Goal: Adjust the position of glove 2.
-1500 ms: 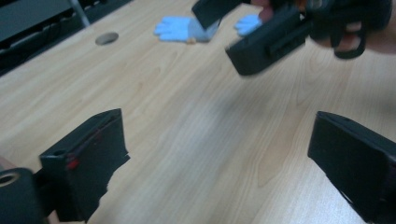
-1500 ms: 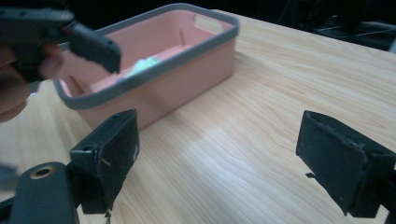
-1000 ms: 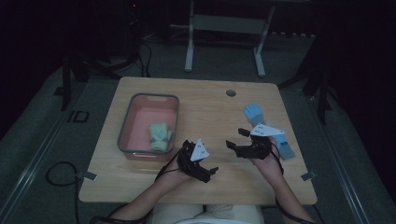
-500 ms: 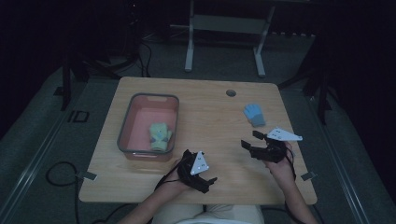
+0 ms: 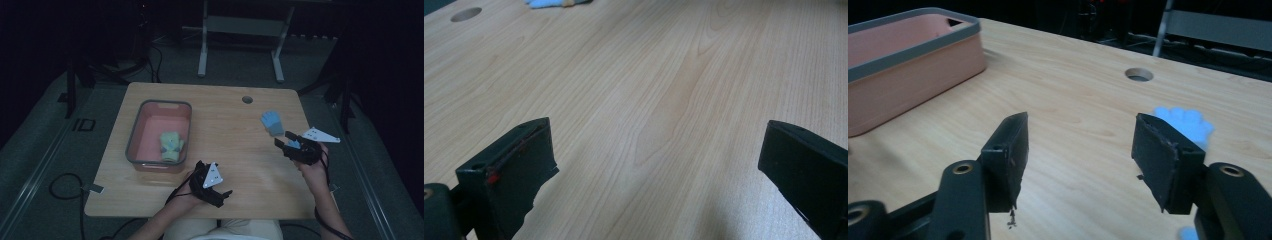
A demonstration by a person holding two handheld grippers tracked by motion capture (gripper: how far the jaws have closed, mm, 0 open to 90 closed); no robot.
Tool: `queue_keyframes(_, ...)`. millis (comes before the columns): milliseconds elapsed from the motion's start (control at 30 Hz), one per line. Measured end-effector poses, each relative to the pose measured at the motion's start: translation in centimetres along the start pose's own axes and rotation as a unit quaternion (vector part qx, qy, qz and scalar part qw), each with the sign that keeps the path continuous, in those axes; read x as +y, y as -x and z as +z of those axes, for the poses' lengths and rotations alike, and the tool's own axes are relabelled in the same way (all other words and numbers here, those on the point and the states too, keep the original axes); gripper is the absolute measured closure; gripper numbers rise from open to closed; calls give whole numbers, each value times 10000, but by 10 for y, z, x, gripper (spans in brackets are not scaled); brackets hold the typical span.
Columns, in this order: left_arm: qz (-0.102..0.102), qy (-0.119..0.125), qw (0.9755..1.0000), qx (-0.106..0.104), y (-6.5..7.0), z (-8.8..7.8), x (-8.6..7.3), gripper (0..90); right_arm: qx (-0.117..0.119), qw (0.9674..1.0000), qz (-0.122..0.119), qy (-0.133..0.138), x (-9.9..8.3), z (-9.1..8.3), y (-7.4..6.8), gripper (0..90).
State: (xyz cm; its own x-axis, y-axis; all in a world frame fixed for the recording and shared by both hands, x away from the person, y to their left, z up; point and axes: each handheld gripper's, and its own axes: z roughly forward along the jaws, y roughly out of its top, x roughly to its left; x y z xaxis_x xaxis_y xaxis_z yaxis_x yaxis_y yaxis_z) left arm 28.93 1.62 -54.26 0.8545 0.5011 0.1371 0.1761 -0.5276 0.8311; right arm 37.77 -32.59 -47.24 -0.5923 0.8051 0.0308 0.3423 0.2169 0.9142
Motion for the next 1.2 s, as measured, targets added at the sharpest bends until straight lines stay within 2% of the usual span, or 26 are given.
queue_keyframes(200, 7, 39, 10000, -56, 0, -1, 0, 15, -352, 9992, 7, -161, 11, 19, 23, 539)
queue_keyframes(267, 61, 34, 10000, -61, -1, -2, -1, 15, -461, 9985, 76, -283, 15, 29, 33, 557)
queue_keyframes(433, -31, 86, 9999, -95, -2, -4, -1, 15, -636, 9962, 147, -574, 15, 53, 50, 581)
queue_keyframes(533, -19, 103, 9999, -118, -2, -5, -1, 15, -778, 9937, -40, -806, 12, 71, 59, 587)
queue_keyframes(633, -10, 138, 9998, -113, -1, -5, -1, 15, -903, 9907, -40, -1016, 10, 86, 68, 610)
queue_keyframes(700, -26, 161, 9998, -89, -2, -6, -1, 15, -936, 9886, -30, -1182, 8, 95, 74, 630)
queue_keyframes(800, -52, 188, 9997, -122, -3, -7, -1, 15, -950, 9846, 93, -1465, 4, 109, 82, 629)
queue_keyframes(867, -49, 184, 9997, -156, -2, -7, -2, 15, -981, 9826, 208, -1562, 1, 117, 86, 630)
queue_keyframes(967, -25, 153, 9997, -183, -1, -5, -3, 15, -932, 9814, 434, -1622, -4, 126, 92, 607)
queue_keyframes(1067, -40, 144, 9997, -206, -1, -4, -4, 15, -869, 9808, 522, -1665, -7, 133, 95, 602)
queue_keyframes(1100, -23, 133, 9997, -204, -1, -4, -5, 15, -831, 9801, 540, -1722, -8, 136, 95, 602)
queue_keyframes(1167, -18, 124, 9997, -206, -1, -4, -5, 15, -830, 9757, 471, -1971, -12, 143, 93, 613)
queue_keyframes(1200, -20, 131, 9997, -212, -1, -4, -5, 15, -882, 9763, 427, -1929, -13, 143, 91, 623)
